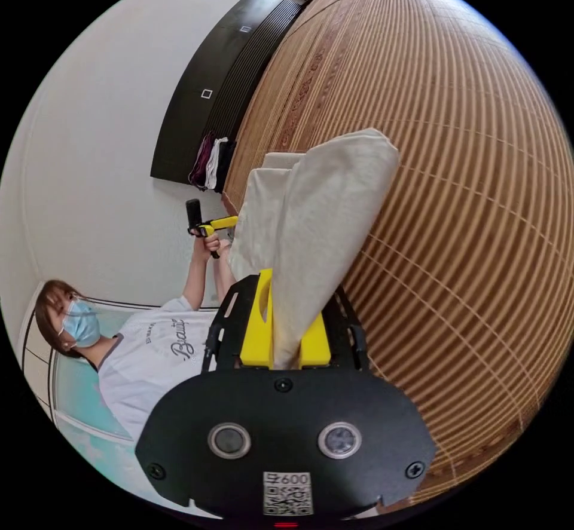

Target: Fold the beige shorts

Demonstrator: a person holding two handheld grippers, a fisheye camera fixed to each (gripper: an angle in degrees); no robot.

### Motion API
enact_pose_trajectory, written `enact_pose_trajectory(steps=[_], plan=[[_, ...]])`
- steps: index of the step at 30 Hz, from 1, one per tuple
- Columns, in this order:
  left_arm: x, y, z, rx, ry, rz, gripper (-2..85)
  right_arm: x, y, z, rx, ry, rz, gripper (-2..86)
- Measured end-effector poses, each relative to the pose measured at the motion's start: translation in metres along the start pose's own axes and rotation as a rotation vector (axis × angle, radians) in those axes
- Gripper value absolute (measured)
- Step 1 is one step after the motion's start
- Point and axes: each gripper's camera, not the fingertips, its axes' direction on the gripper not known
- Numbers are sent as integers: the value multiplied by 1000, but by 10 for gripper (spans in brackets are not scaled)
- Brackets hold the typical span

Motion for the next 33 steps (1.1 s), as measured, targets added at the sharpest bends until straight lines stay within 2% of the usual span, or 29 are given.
enact_pose_trajectory(steps=[8, 13, 17, 21, 23, 27, 29, 33], plan=[[146, -83, 42, -228, 324, -19, 179, 77, 52, -49, -36, -66, 45, 2], [225, -73, 117, -339, 420, -56, 187, 85, 71, -50, -64, -55, -18, 2], [264, -92, 109, -221, 467, -90, 185, 93, 70, -33, -123, -69, -25, 1], [305, -118, 102, -259, 461, -77, 163, 101, 66, -15, -179, -89, -22, 0], [333, -130, 99, -237, 518, -79, 152, 105, 66, -1, -214, -102, -23, 0], [370, -135, 117, -216, 539, -83, 148, 111, 69, 19, -234, -106, -35, 0], [393, -137, 112, -113, 563, -64, 145, 115, 75, 30, -228, -104, -42, 0], [421, -148, 107, -70, 601, -47, 133, 122, 86, 49, -215, -112, -52, 1]])
